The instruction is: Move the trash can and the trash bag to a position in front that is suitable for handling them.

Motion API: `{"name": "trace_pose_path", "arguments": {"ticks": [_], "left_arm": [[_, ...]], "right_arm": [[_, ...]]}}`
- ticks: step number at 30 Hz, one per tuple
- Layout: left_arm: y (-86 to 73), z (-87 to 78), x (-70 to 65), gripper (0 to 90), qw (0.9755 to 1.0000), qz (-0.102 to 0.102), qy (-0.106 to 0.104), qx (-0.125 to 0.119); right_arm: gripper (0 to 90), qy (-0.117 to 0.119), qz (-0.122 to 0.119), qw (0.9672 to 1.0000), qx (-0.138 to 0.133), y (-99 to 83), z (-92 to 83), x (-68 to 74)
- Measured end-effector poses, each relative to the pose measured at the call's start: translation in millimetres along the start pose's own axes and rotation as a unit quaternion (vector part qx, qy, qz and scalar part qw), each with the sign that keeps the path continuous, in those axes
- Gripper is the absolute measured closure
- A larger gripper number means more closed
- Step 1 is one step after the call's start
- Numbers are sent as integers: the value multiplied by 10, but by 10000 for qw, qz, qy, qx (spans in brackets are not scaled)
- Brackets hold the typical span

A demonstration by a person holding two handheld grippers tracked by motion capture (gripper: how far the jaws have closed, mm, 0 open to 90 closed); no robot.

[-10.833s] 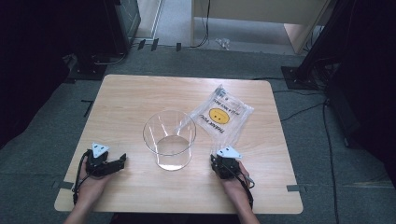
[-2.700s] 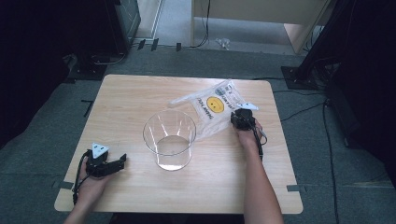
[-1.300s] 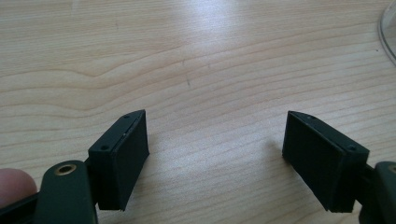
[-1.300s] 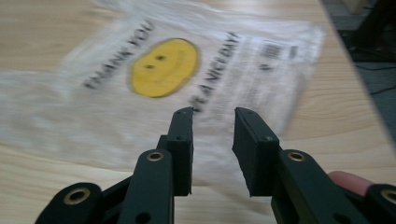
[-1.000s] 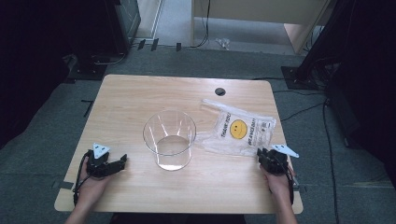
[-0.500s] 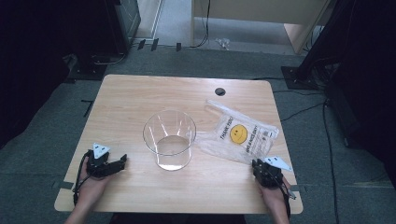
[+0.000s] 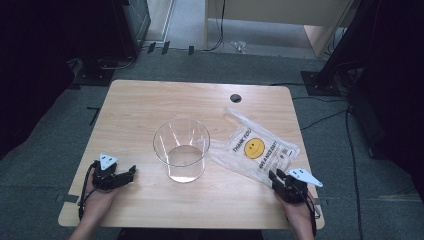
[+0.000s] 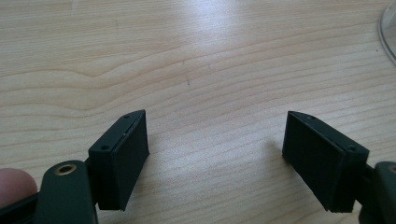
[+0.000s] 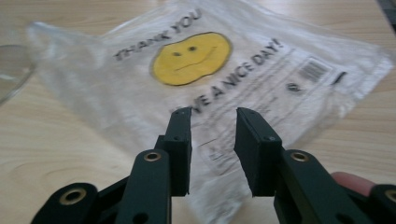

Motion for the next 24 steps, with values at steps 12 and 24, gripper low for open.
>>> {"name": "trace_pose_path", "arguments": {"ticks": [12,24], "left_arm": [[0,0,0,219,10000,0,-1,1],[0,1,0,218,10000,3,-1,-1]], "right_arm": [[753,-159,-129,9991,371,-277,121,-9],[651,942,-500,9927,567,-444,-30,840]]}}
Point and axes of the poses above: each handheld gripper's, and its own axes: z roughly forward along the jaws, y roughly out of its top, x roughly to its left, the point moved 4 cm from there along z, roughly forward along the jaws, and after that the axes turned 15 degrees about -x, right-handed, at the moved point
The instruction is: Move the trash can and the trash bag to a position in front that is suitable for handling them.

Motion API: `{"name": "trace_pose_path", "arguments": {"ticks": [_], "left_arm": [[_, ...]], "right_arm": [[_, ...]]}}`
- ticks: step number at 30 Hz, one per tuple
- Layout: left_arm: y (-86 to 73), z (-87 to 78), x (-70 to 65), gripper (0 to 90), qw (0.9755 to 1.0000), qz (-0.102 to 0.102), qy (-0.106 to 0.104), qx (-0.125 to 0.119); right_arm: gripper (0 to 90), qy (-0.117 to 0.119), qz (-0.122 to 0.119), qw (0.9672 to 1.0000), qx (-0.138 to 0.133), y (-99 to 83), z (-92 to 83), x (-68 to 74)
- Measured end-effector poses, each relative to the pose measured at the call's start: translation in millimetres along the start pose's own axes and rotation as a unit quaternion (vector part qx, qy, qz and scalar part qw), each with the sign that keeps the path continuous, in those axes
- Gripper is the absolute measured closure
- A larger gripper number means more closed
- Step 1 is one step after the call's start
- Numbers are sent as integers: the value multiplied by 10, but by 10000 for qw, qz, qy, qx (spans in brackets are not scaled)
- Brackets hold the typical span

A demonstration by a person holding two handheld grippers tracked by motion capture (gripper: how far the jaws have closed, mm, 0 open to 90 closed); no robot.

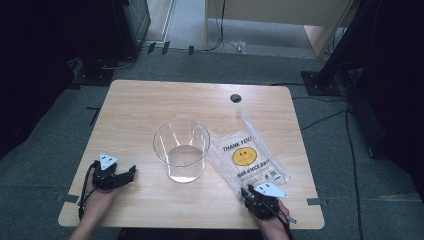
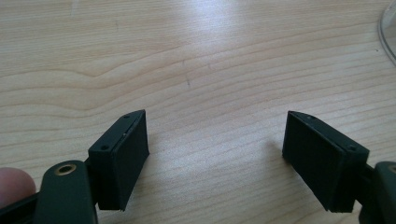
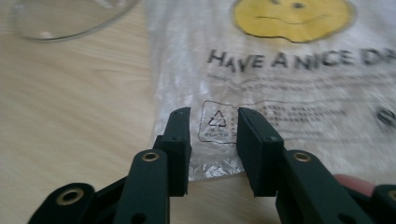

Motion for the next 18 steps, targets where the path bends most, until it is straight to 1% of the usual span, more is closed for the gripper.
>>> {"name": "trace_pose_path", "arguments": {"ticks": [1,2,4,5,6,8,9,10,11,12,13,14,16,17,18], "left_arm": [[0,0,0,219,10000,2,-2,3],[0,-1,0,218,10000,-2,2,2],[0,-1,0,218,10000,-2,0,2],[0,-1,0,219,10000,1,-1,3],[0,-1,0,219,10000,-3,0,2],[0,0,0,218,10000,-4,0,1],[0,-1,0,218,10000,-2,-1,2],[0,-1,0,219,10000,-1,0,1],[0,-1,0,219,10000,-2,0,2],[0,-1,-1,219,10000,-1,0,2],[0,-1,-1,218,10000,-1,0,2],[0,-1,0,218,10000,-1,6,2],[0,-1,-1,218,10000,-2,9,2],[0,-2,0,219,10000,-2,9,3],[-1,-2,-1,219,10000,-4,10,1]], "right_arm": [[642,148,12,9999,31,15,11,49],[637,265,50,9996,-13,43,17,85],[611,482,127,9987,-132,119,1,111],[603,625,182,9976,-247,192,-26,105],[602,664,225,9969,-356,255,-56,78],[591,646,282,9956,-620,387,-116,-35],[585,554,299,9953,-741,451,-141,-120],[579,392,324,9952,-838,509,-163,-219],[567,219,290,9950,-927,558,-172,-325],[551,3,162,9953,-955,590,-167,-437],[542,-232,35,9955,-920,603,-148,-554],[533,-426,16,9954,-860,600,-118,-669],[555,-638,201,9958,-629,546,-39,-871],[580,-784,284,9949,-567,506,-7,-950],[586,-877,362,9942,-510,470,13,-992]]}}
Point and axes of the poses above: each handheld gripper's, and its own axes: z roughly forward along the jaws, y roughly out of its top, x roughly to its left, the point moved 4 cm from there along z, roughly forward along the jaws, and after that the axes turned 15 degrees about -x, right-handed, at the moved point
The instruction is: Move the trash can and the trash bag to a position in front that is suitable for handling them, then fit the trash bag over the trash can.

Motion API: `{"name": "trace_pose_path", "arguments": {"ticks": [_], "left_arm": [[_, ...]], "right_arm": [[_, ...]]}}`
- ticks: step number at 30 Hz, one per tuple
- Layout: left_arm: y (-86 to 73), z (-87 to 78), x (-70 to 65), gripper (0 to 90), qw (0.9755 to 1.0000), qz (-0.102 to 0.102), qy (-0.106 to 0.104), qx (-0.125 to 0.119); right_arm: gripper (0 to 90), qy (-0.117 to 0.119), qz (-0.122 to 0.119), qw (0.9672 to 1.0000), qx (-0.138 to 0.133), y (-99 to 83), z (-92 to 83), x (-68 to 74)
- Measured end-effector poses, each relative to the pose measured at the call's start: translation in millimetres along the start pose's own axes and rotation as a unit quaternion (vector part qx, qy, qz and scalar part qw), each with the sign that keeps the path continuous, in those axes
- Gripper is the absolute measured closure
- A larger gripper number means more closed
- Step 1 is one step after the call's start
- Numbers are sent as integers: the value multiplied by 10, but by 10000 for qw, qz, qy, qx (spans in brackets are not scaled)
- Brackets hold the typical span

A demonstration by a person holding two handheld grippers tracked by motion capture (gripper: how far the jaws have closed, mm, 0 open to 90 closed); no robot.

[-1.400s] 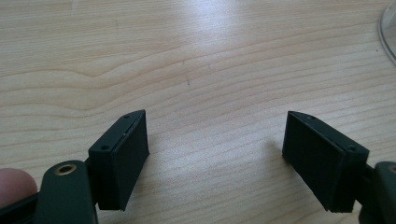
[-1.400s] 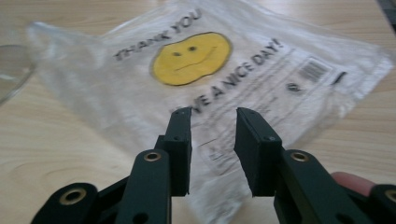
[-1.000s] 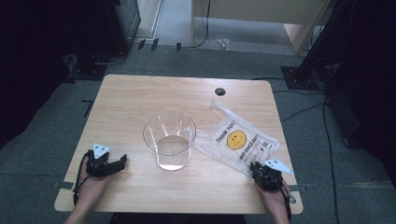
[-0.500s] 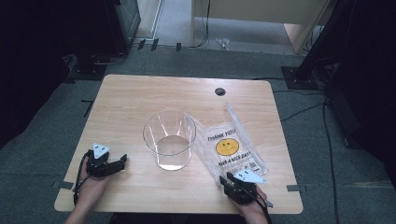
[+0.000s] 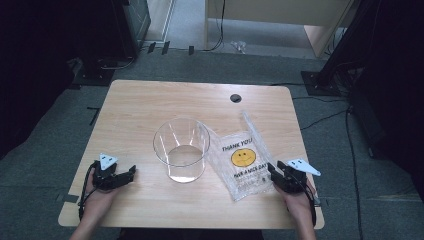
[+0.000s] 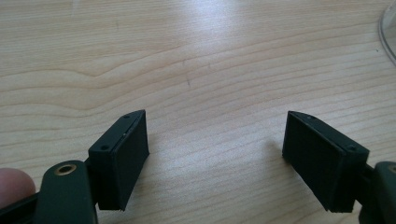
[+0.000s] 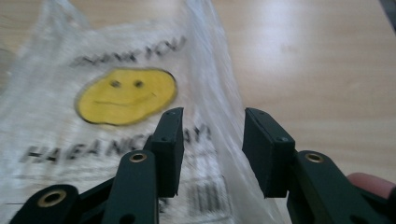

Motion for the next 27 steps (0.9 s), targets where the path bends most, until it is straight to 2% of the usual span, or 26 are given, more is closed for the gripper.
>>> {"name": "trace_pose_path", "arguments": {"ticks": [2,5,8,11,14,18,19,22,24,27], "left_arm": [[0,0,0,219,10000,1,0,2],[1,2,-2,218,10000,-3,1,0],[1,3,-1,218,10000,1,-3,0],[1,2,0,219,10000,-8,-10,0],[2,0,6,218,10000,-26,-25,-7],[1,-1,4,218,10000,-27,-31,-10],[1,0,3,218,10000,-22,-30,-9],[1,0,0,218,10000,-6,-27,1],[1,0,-1,218,10000,2,-33,1],[1,1,-2,218,10000,25,-35,6]], "right_arm": [[606,-102,99,9998,164,-116,50,-58],[631,-114,-17,9993,363,-233,67,-63],[666,-102,61,9990,436,-289,42,-51],[706,-44,5,9991,419,-319,7,4],[732,-81,-87,9989,460,-341,-39,68],[697,45,-215,9969,759,-358,-190,195],[683,125,-206,9969,751,-344,-214,204],[633,424,113,9974,580,-198,-271,192],[607,427,220,9979,440,-102,-252,153],[575,352,212,9987,317,-28,-165,108]]}}
Point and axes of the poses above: each handheld gripper's, and its own axes: z roughly forward along the jaws, y roughly out of its top, x roughly to its left, the point moved 4 cm from there along z, roughly forward along the jaws, and after that the axes turned 15 degrees about -x, right-handed, at the moved point
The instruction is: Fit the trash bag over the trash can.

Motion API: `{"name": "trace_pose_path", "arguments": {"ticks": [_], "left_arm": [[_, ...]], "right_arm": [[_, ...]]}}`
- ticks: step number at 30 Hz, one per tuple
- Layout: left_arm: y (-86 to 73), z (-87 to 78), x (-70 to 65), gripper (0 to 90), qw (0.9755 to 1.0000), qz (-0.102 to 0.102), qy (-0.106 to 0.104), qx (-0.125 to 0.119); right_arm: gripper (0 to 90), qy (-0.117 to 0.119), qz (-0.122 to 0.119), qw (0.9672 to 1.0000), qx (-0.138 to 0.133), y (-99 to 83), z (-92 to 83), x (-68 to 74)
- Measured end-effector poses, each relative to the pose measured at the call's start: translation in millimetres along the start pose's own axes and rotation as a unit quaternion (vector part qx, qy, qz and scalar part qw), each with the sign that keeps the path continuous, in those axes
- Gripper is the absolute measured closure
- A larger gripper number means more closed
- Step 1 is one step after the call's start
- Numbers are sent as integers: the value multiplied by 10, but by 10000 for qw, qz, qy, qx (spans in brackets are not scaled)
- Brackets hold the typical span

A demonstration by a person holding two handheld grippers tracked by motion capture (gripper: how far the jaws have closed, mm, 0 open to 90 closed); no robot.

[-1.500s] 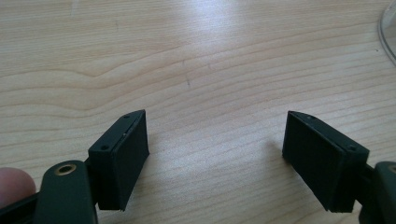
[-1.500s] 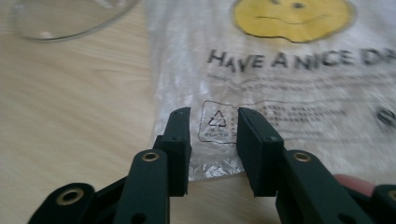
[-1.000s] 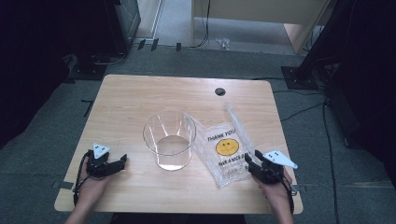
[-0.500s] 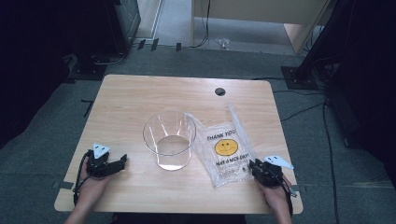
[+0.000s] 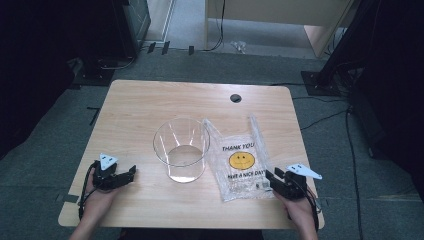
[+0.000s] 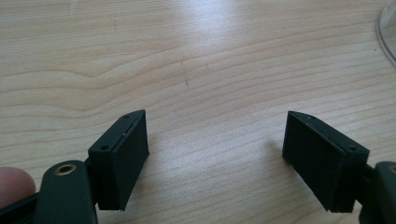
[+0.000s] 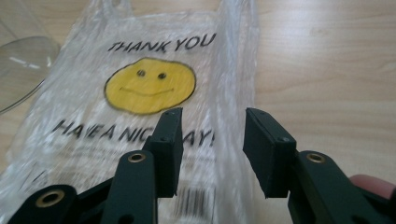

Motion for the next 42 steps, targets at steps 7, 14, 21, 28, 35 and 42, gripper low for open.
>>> {"name": "trace_pose_path", "arguments": {"ticks": [7,14,21,28,35,42], "left_arm": [[2,3,2,219,10000,-27,-6,-9],[6,14,-1,218,10000,-15,6,-8],[7,13,1,218,10000,-20,-2,-9],[6,14,-2,218,10000,-13,7,-9],[6,14,-2,218,10000,-15,4,-9],[6,14,-3,218,10000,-15,1,-10]], "right_arm": [[650,-211,40,9997,128,-46,337,-103],[850,-362,-174,9990,210,-211,343,-47],[848,-410,-246,9979,443,-297,88,-20],[423,-436,156,9989,-109,30,58,-108],[307,-644,275,9963,490,-46,422,-22],[153,-699,249,9957,547,-156,545,314]]}}
Point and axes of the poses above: each handheld gripper's, and its own axes: z roughly forward along the jaws, y roughly out of its top, x roughly to its left, the point moved 4 cm from there along z, roughly forward along the jaws, and after that the axes turned 15 degrees about -x, right-handed, at the moved point
